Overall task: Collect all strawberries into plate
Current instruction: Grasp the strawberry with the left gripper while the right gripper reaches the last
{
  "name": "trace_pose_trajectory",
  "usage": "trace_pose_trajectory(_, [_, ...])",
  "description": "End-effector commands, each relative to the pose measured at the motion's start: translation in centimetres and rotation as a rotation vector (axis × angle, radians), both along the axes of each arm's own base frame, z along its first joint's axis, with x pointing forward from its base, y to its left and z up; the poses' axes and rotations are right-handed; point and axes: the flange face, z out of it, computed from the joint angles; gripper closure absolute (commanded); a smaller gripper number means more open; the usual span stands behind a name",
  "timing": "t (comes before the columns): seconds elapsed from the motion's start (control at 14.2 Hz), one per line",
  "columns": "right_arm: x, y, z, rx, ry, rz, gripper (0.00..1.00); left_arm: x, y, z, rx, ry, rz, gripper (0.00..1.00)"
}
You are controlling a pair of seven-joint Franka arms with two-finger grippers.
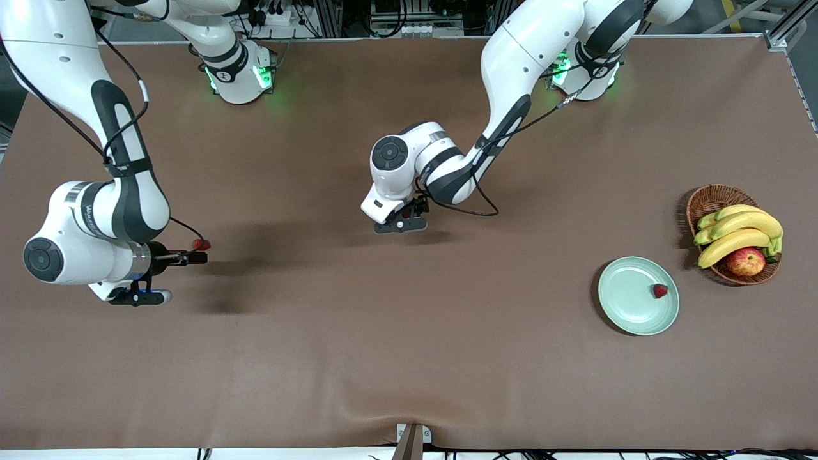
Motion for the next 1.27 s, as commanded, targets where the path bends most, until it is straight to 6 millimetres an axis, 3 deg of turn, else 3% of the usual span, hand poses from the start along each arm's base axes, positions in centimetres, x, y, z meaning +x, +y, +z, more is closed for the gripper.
trace_pose_trajectory(0.0, [-1.1, -0.6, -1.2, 0.012, -0.006, 0.083, 0.00, 0.2, -0.5, -0.2, -0.005, -0.011, 0.025, 0.00])
trace_pose_trajectory(0.14, [-1.2, -0.8, -1.6, 0.016, -0.008, 0.104, 0.00, 0.1, -0.5, -0.2, -0.005, -0.010, 0.031, 0.00])
trace_pose_trajectory(0.21, [-1.2, -0.9, -1.6, 0.017, -0.008, 0.106, 0.00, 0.1, -0.6, -0.2, -0.007, -0.008, 0.033, 0.12])
trace_pose_trajectory(0.28, [-1.3, -0.9, -2.0, 0.017, -0.002, 0.105, 0.00, 0.2, -0.5, 0.0, -0.011, -0.006, 0.046, 0.55])
trace_pose_trajectory(0.35, [-1.4, -0.9, -2.3, 0.018, 0.002, 0.107, 0.00, 0.2, -0.6, 0.1, -0.012, -0.007, 0.069, 0.86])
trace_pose_trajectory(0.42, [-1.5, -0.9, -2.6, 0.021, 0.001, 0.119, 0.00, 0.2, -0.6, 0.3, -0.012, -0.008, 0.080, 1.00])
trace_pose_trajectory(0.85, [-2.9, -2.9, -5.4, 0.036, -0.027, 0.172, 0.00, 0.3, -0.2, 0.4, 0.004, 0.001, 0.092, 1.00])
trace_pose_trajectory(0.92, [-3.3, -3.1, -5.7, 0.039, -0.015, 0.169, 0.00, 0.7, 0.2, 1.4, 0.013, 0.000, 0.113, 1.00])
trace_pose_trajectory(0.99, [-3.7, -3.1, -6.2, 0.041, -0.005, 0.168, 0.00, 1.6, 1.0, 2.1, 0.020, 0.001, 0.132, 1.00])
trace_pose_trajectory(1.06, [-4.1, -3.0, -6.6, 0.043, 0.007, 0.168, 0.00, 3.5, 2.3, 4.2, 0.015, -0.012, 0.169, 1.00])
trace_pose_trajectory(1.2, [-4.7, -3.0, -7.2, 0.046, 0.024, 0.167, 0.00, 8.9, 7.1, 8.7, -0.012, -0.051, 0.283, 1.00])
